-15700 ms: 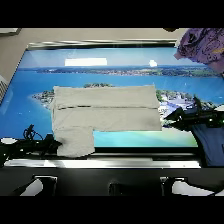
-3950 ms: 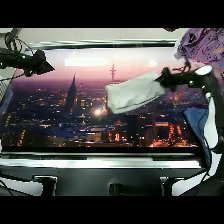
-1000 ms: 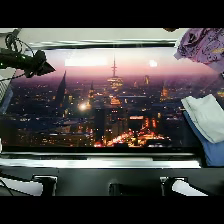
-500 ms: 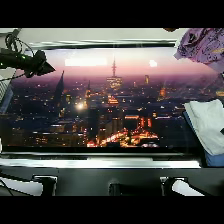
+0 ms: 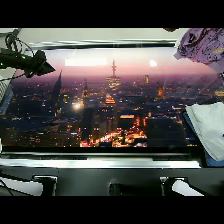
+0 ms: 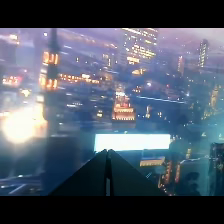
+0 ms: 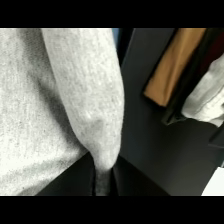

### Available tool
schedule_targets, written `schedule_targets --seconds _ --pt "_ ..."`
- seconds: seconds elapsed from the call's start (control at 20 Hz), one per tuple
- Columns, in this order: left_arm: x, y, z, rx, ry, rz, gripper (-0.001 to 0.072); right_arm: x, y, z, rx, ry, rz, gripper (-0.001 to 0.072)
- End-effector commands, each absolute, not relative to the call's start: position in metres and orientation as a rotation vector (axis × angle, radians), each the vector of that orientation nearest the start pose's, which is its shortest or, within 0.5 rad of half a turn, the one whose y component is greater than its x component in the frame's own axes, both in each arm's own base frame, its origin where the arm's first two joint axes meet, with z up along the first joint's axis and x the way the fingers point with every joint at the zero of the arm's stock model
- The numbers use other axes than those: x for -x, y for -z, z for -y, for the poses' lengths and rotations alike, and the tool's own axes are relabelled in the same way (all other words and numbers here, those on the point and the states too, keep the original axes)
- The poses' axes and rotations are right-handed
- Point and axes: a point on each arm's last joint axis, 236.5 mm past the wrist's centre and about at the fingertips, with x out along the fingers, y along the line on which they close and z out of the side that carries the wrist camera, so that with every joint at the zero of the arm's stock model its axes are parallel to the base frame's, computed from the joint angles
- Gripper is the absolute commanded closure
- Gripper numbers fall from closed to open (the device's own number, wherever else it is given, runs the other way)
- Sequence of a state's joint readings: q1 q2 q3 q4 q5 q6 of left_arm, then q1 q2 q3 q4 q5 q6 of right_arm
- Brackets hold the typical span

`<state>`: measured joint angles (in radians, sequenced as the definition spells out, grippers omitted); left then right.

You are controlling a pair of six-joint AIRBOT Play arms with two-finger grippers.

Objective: Fold the clothes and pants, and hang the long-sleeved shirts on hangers.

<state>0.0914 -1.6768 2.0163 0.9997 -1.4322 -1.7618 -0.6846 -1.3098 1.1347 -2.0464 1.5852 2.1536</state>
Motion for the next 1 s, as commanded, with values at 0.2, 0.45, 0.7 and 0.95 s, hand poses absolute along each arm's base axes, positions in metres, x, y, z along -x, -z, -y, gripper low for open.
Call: schedule_targets --seconds 0.2,0.45,0.7,0.95 --pt "-0.507 -0.159 0.08 0.588 0.29 -1.079 0.0683 -0.129 -0.026 0.275 -0.445 1.424 -1.581 0.0446" --pt "-0.507 -0.159 0.08 0.588 0.29 -1.08 0.0684 -0.167 -0.013 0.252 -0.623 1.271 -1.516 0.0346" --pt "-0.498 -0.152 0.08 0.496 0.247 -1.113 0.0684 -0.344 -0.033 0.163 -0.716 0.624 -1.176 0.0533" --pt "-0.438 -0.106 0.087 0.218 0.141 -1.21 0.0685 -0.419 -0.05 -0.034 -0.37 0.074 -1.129 0.067"
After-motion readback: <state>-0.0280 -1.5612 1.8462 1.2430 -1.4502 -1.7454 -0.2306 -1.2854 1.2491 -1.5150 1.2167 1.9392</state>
